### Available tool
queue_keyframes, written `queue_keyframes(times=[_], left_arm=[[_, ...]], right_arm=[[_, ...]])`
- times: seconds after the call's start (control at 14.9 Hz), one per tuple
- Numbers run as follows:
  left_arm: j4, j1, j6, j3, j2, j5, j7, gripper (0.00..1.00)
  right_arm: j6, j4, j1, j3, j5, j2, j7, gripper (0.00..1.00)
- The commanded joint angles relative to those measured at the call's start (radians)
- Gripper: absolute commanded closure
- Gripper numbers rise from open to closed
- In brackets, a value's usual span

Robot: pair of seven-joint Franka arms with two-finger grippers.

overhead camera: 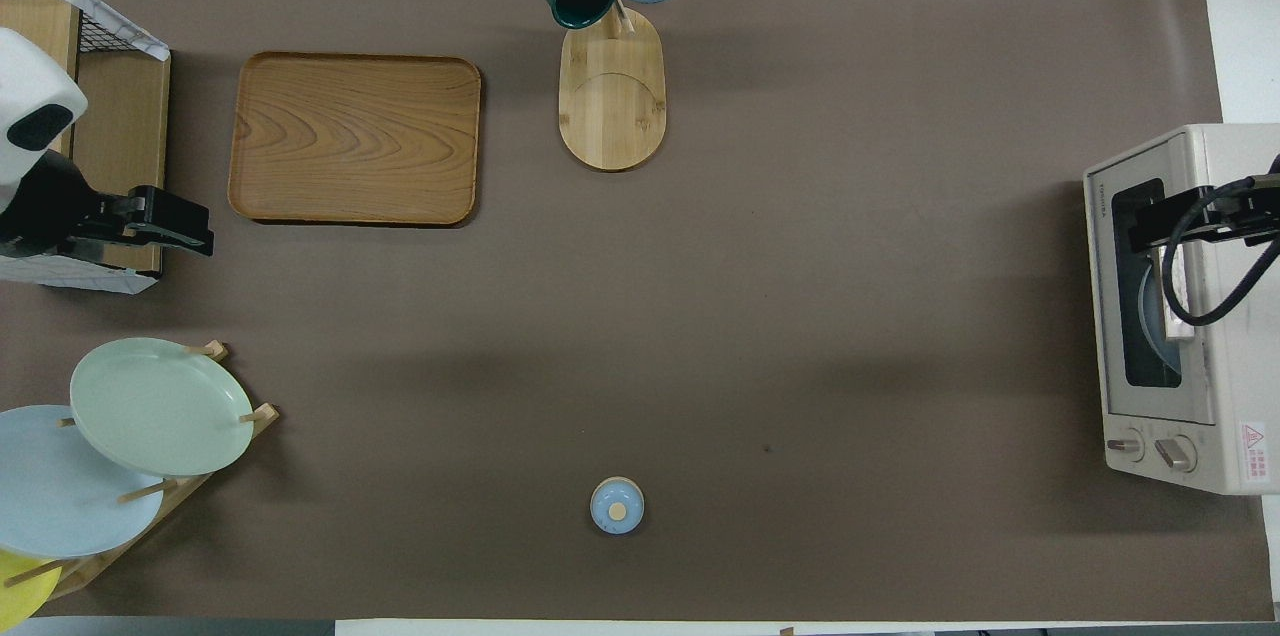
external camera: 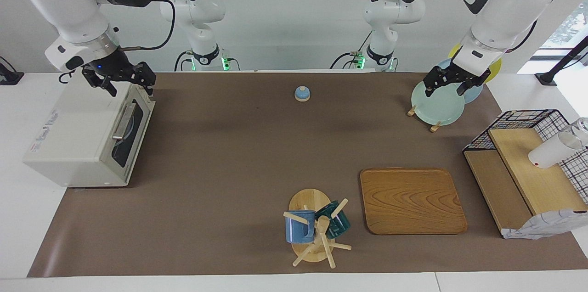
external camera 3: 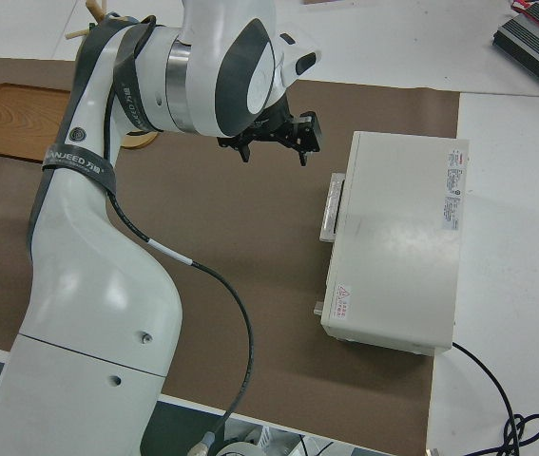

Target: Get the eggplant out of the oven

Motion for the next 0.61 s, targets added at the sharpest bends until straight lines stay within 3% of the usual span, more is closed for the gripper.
queue_keyframes(times=[0.0,0.54], left_arm=[[-0.002,0.011,-0.014,-0.005,-0.005,-0.001,0.013,0.0],[-0.001,0.011,-0.014,-0.005,-0.005,-0.001,0.013,0.0]], right_arm=[[-0.009,0.021,-0.015,0.012,0.011,0.013,0.009,0.0],[-0.004,0.014,-0.015,0.001,0.018,0.011,0.001,0.0]])
